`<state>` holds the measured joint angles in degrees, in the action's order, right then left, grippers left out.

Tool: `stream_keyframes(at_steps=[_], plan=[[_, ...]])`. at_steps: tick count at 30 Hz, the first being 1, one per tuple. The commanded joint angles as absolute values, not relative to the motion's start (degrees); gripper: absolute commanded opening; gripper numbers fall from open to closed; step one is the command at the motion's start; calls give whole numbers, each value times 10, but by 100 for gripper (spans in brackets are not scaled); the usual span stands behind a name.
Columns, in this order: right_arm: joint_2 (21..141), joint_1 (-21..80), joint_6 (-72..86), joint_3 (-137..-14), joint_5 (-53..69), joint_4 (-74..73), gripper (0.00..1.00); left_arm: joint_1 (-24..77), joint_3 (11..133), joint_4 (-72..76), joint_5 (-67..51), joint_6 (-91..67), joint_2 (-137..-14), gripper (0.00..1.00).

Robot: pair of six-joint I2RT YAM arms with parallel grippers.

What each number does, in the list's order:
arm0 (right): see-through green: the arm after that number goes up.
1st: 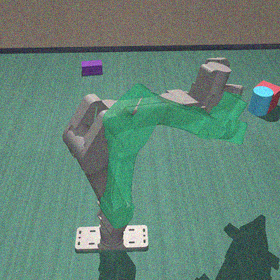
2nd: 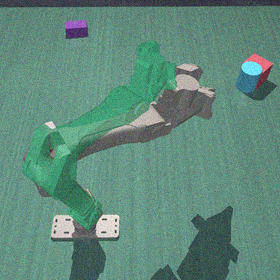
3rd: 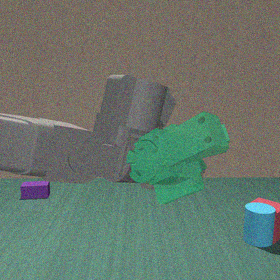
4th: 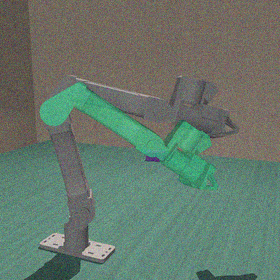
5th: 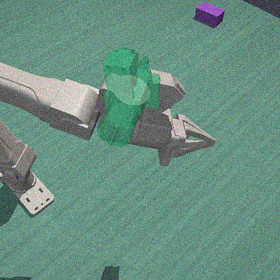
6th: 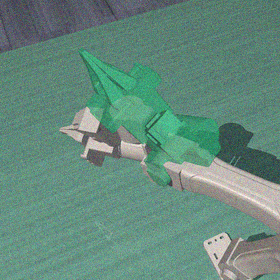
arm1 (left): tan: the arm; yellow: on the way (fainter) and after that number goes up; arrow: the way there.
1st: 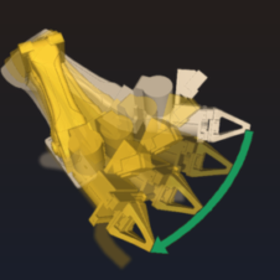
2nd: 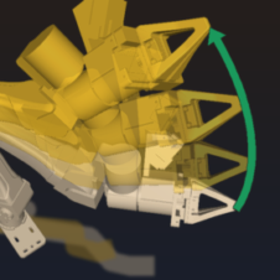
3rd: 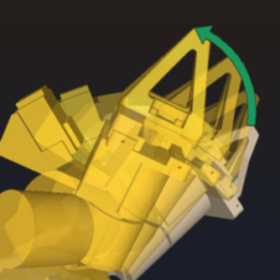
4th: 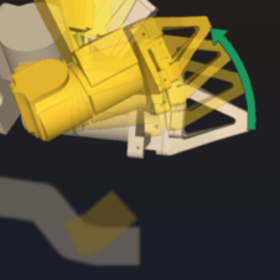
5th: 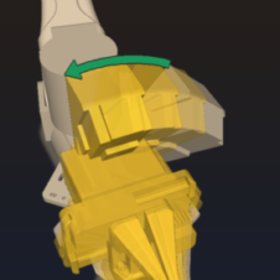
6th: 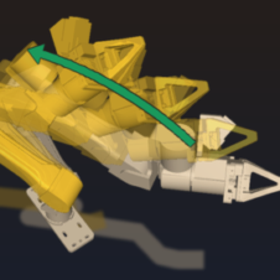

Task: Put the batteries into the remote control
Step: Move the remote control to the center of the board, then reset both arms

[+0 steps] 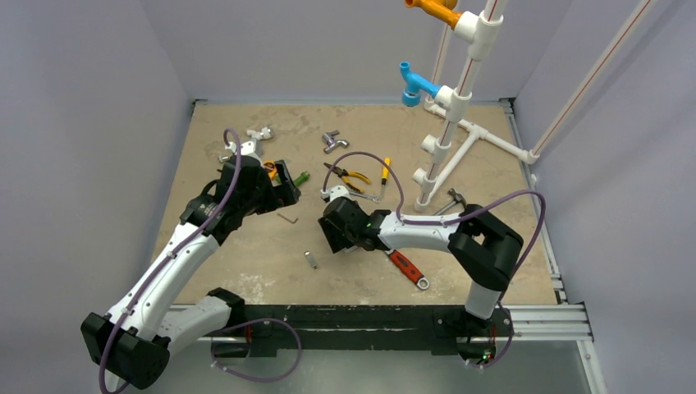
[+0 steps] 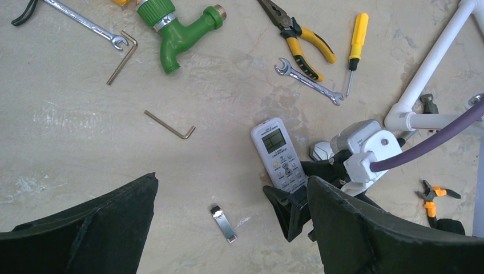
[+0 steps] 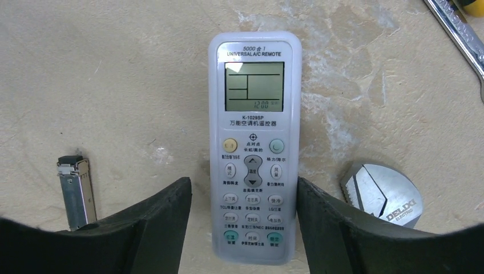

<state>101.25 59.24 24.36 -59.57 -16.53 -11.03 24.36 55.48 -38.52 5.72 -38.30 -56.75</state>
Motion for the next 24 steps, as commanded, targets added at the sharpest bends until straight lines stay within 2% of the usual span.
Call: stream_keyframes(at_steps=[1,5,14,18,24], plan=[[994,595,242,-610,-164,-84,67,236,552,-383,63,-374,-554,100],[949,595,242,-594,-189,-77,72,233,550,-385,71,-372,-546,100],[816,590,216,-531,-293,-105,73,233,541,-361,59,-360,-516,100],[683,589,208,-447,-322,-103,74,233,531,-349,71,-353,-482,100],[467,517,244,-283,-229,-65,74,234,522,-346,79,-340,-463,100]])
